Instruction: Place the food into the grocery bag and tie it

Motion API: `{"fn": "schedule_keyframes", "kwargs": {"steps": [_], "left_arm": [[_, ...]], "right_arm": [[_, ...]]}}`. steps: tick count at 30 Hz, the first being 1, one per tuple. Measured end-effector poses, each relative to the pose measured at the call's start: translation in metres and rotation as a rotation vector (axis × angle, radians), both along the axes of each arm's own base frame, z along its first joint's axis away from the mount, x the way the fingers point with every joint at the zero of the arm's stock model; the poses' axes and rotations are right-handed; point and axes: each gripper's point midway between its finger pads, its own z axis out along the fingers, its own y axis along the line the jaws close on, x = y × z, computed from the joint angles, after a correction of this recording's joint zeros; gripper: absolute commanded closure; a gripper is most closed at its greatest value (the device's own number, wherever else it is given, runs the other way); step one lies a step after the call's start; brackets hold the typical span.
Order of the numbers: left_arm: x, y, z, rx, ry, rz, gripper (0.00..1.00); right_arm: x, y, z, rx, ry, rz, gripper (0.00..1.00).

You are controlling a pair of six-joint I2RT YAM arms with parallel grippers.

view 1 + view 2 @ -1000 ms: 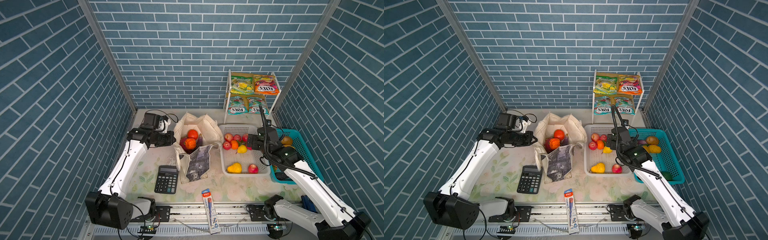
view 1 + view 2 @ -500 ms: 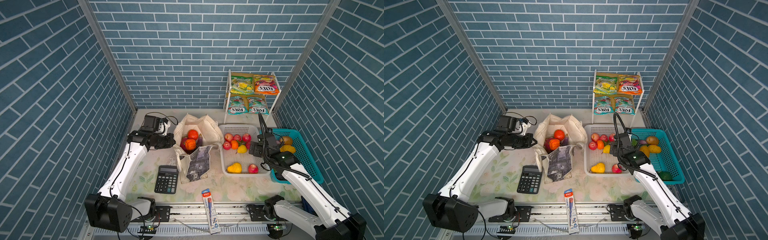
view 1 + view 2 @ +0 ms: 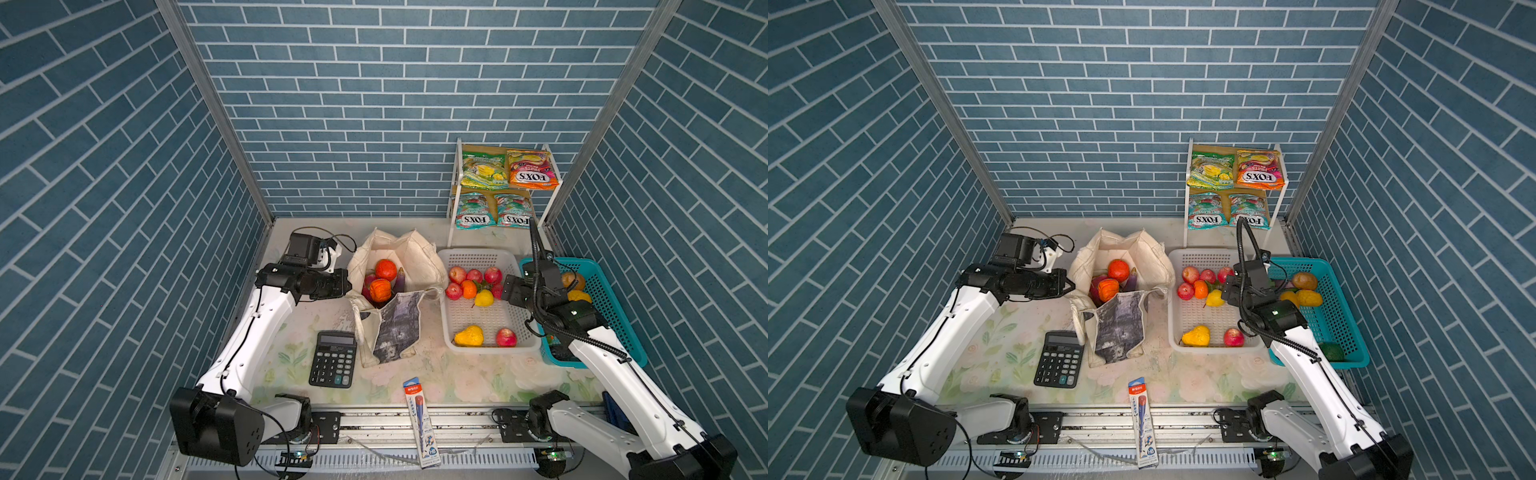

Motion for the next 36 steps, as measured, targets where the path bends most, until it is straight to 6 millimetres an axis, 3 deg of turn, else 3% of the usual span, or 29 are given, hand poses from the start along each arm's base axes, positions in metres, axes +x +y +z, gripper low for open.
{"fn": "schedule_keyframes", "kwargs": {"steps": [8,15,22,27,32,36], "left_arm": [[0.002,-0.003,-0.007,-0.017,-0.003,-0.005,1.00],[0.009,-0.008,-0.015,-0.032,0.020,-0.020,1.00],[0.014,-0.013,-0.014,-0.055,0.010,-0.035,1.00],[0.014,-0.015,-0.013,-0.065,0.003,-0.043,1.00],[0.014,-0.017,-0.011,-0.076,0.000,-0.051,1.00],[0.014,-0.017,-0.011,-0.080,-0.002,-0.051,1.00]], "right_arm": [[0.028,-0.004,0.089,0.219,-0.249,-0.101,0.19],[0.051,-0.015,0.140,0.386,-0.411,-0.191,0.24],[0.095,-0.022,0.185,0.486,-0.517,-0.221,0.26],[0.128,-0.039,0.185,0.586,-0.511,-0.274,0.30],[0.160,-0.059,0.161,0.698,-0.452,-0.342,0.34],[0.181,-0.065,0.153,0.750,-0.422,-0.365,0.35]]}}
